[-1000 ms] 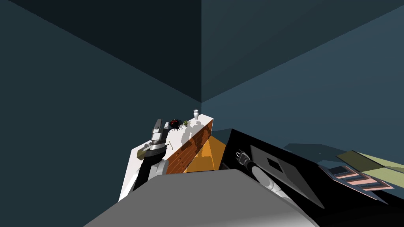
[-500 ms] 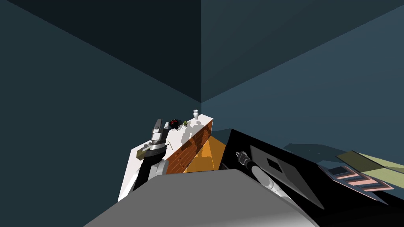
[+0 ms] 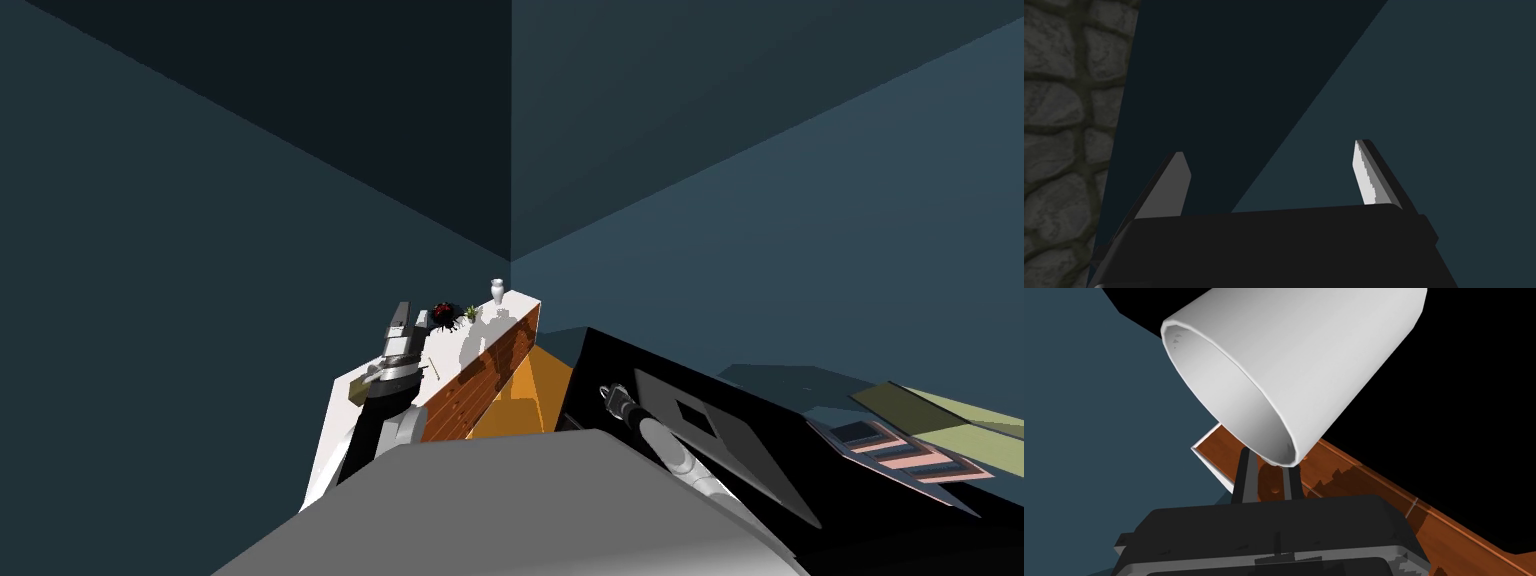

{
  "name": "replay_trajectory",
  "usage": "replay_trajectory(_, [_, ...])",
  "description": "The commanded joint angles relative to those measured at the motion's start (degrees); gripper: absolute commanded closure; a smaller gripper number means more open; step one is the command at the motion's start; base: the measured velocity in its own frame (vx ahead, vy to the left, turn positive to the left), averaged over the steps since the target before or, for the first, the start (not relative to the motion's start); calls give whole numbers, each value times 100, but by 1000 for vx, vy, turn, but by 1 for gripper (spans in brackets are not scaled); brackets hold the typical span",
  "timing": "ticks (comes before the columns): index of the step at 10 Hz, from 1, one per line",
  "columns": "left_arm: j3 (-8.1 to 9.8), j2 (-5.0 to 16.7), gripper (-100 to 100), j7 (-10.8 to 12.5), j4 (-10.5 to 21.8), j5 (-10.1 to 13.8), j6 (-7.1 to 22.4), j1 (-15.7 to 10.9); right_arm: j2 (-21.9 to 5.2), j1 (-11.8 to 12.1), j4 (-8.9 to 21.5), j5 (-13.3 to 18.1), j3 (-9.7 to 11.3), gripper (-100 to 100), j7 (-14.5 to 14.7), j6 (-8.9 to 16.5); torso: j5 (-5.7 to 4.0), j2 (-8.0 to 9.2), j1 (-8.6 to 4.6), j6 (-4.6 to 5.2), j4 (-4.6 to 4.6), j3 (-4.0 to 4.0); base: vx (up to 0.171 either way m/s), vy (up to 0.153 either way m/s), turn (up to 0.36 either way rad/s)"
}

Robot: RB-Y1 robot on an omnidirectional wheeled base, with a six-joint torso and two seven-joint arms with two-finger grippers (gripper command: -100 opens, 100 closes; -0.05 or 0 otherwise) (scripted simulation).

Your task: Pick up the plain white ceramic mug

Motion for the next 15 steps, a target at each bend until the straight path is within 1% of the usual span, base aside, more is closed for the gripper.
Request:
replay_trajectory(1, [0,0,0,0,0,0,0,0,-31,-188,286,-286,-217,100,286,-286,0,0,0,0,0,0,-23,85,-37])
replay_trajectory(2, [0,0,0,0,0,0,0,0,-31,-188,423,-440,-217,100,578,-318,-4,0,-4,5,-4,-2,-6,65,-19])
replay_trajectory(3, [0,0,0,0,0,0,0,0,-31,-188,423,-440,-217,100,649,-318,-14,-1,-16,13,-13,-7,6,24,-12])
replay_trajectory(4, [0,0,0,0,0,0,0,0,-73,-363,686,-840,-391,100,999,-536,-21,-4,-32,13,-16,-10,-8,42,-34])
replay_trajectory(5, [0,0,0,0,0,0,0,0,-73,-363,756,-809,-391,100,969,-551,-20,-3,-33,15,-16,-9,-4,42,-23])
replay_trajectory(6, [0,0,0,0,0,0,0,0,-73,-363,765,-840,-391,100,1044,-551,-24,-4,-34,14,-17,-10,3,18,4])
replay_trajectory(7, [1,1,0,0,0,0,0,0,-73,-363,765,-840,-391,100,1195,-551,-30,-6,-42,13,-21,-13,0,0,0])
replay_trajectory(8, [1,1,0,0,0,0,0,0,-115,-539,1051,-1129,-564,100,1391,-784,-34,-7,-48,13,-23,-15,-7,37,-29])
replay_trajectory(9, [1,0,0,0,0,0,0,0,-115,-539,1108,-1239,-564,100,1581,-784,-33,-8,-43,14,-24,-16,-10,52,-19])
replay_trajectory(10, [0,0,0,0,0,0,0,0,-115,-539,1108,-1239,-564,100,1740,-784,-36,-6,-39,16,-27,-16,-4,29,-6])
replay_trajectory(11, [1,1,0,0,0,0,0,0,-157,-714,1374,-1492,-737,100,1890,-1017,-37,-7,-45,15,-28,-17,-7,53,-34])
replay_trajectory(12, [0,0,0,0,0,0,0,0,-157,-714,1450,-1639,-737,100,2061,-1017,-35,-8,-39,15,-28,-18,-4,50,-17])
replay_trajectory(13, [0,0,0,0,0,0,0,0,-157,-714,1450,-1639,-737,100,2229,-1017,-36,-9,-39,16,-29,-18,-1,20,0])
replay_trajectory(14, [1,1,0,0,0,0,0,0,-157,-714,1450,-1639,-737,100,2286,-1017,-37,-10,-48,14,-29,-19,0,0,0])
replay_trajectory(15, [1,1,0,0,0,0,0,0,-199,-890,1740,-1927,-910,100,2524,-1250,-38,-10,-54,13,-29,-19,-8,31,-24])
